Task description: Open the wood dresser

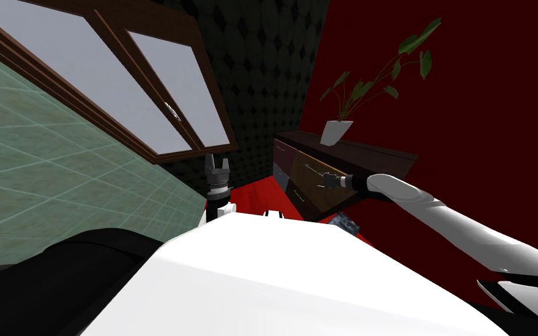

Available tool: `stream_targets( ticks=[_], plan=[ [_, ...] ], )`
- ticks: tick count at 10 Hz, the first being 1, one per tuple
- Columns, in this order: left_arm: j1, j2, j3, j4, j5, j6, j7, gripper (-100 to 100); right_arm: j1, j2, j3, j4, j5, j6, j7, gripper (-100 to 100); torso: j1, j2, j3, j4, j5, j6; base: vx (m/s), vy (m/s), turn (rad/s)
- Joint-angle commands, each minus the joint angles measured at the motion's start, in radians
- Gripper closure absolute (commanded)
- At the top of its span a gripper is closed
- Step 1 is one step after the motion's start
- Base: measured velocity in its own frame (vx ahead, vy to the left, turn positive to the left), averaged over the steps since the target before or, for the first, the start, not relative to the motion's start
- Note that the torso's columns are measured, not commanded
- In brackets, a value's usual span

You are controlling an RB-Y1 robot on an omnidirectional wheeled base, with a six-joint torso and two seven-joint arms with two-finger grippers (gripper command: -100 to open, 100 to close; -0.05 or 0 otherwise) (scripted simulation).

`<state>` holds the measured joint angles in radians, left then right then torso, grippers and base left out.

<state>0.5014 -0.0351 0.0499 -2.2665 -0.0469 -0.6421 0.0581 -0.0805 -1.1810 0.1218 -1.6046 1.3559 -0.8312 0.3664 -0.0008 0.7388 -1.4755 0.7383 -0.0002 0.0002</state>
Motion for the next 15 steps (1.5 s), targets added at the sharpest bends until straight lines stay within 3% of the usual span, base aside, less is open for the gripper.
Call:
stream_targets(
  ticks=[1,3,5,6,15],
  plan=[
    [0.000,0.000,0.000,0.000,0.000,0.000,0.000,0,-0.033,-0.054,0.011,0.034,0.063,-0.011,0.006,-100,0.001,-0.001,0.000,0.000,0.000,0.000,0.042,0.062,-0.031],
    [0.000,0.000,0.000,0.000,0.000,0.000,0.000,0,-0.047,-0.091,0.015,0.049,0.099,-0.018,0.011,-100,0.001,-0.001,-0.001,0.000,0.000,0.000,0.037,0.048,-0.026],
    [0.000,0.000,0.000,0.000,0.000,0.000,0.000,0,-0.035,-0.082,0.009,0.041,0.083,-0.018,0.013,-100,-0.002,-0.001,-0.001,0.000,0.000,0.000,0.006,0.016,-0.003],
    [0.000,0.000,0.000,0.000,0.000,0.000,0.000,0,-0.035,-0.082,0.009,0.041,0.083,-0.018,0.012,100,-0.002,0.000,0.000,0.000,-0.001,0.000,0.000,0.000,0.000],
    [0.000,0.000,0.000,0.000,0.000,0.000,0.000,0,-0.036,-0.094,0.010,0.011,0.086,-0.023,-0.006,100,0.001,-0.001,0.000,-0.003,-0.002,0.001,-0.080,0.149,-0.018]
  ],
)
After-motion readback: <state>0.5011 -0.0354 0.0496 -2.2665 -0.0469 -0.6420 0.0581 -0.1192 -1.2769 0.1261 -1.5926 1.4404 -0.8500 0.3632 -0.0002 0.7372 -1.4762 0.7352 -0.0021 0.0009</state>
